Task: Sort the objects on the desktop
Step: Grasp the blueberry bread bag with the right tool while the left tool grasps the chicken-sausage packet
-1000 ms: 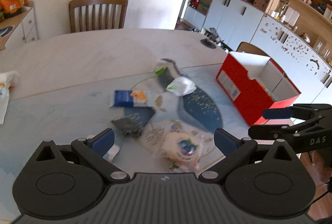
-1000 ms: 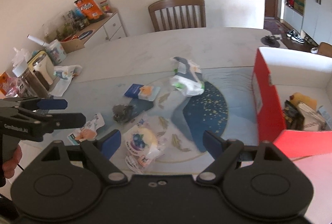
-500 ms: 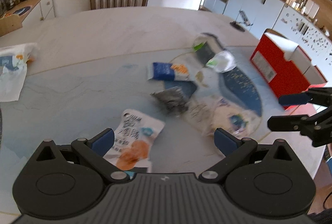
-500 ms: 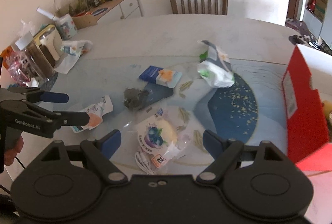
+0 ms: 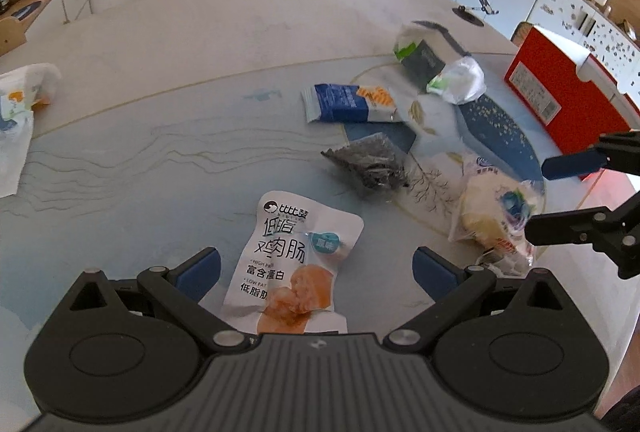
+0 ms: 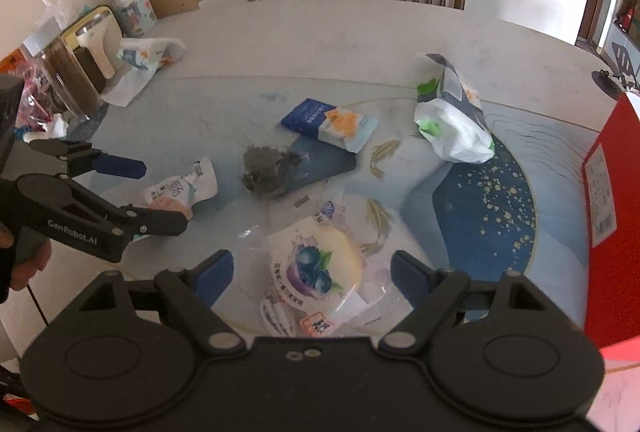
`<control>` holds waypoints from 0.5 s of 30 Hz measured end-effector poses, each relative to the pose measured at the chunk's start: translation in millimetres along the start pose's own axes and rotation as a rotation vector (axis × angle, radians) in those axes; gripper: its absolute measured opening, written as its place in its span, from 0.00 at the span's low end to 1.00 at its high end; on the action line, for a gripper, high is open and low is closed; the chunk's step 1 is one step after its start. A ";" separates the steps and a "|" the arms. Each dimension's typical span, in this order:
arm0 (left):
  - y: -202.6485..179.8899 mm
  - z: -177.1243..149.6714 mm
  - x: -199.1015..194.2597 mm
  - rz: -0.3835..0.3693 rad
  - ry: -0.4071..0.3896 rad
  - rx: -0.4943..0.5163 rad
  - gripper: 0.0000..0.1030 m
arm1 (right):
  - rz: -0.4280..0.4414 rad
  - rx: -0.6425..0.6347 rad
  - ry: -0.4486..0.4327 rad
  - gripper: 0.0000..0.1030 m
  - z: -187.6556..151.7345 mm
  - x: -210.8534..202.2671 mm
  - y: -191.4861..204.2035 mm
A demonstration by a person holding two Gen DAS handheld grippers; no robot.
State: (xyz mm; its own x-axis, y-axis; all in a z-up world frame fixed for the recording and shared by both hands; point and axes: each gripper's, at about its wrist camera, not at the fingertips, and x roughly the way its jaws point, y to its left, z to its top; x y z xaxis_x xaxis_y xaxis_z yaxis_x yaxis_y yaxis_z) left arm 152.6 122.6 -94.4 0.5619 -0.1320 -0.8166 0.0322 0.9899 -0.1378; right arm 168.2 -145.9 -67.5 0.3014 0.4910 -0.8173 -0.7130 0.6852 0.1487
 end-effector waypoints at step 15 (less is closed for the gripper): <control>6.1 4.9 24.1 -0.010 0.021 0.028 0.99 | -0.035 -0.061 0.059 0.82 9.2 37.1 0.0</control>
State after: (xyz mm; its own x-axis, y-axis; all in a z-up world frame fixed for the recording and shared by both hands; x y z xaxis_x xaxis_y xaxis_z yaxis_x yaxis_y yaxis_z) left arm 170.4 125.7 -112.2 0.5442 -0.1430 -0.8267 0.0614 0.9895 -0.1307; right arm 185.2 -122.7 -92.7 0.2899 0.4334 -0.8533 -0.7402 0.6667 0.0871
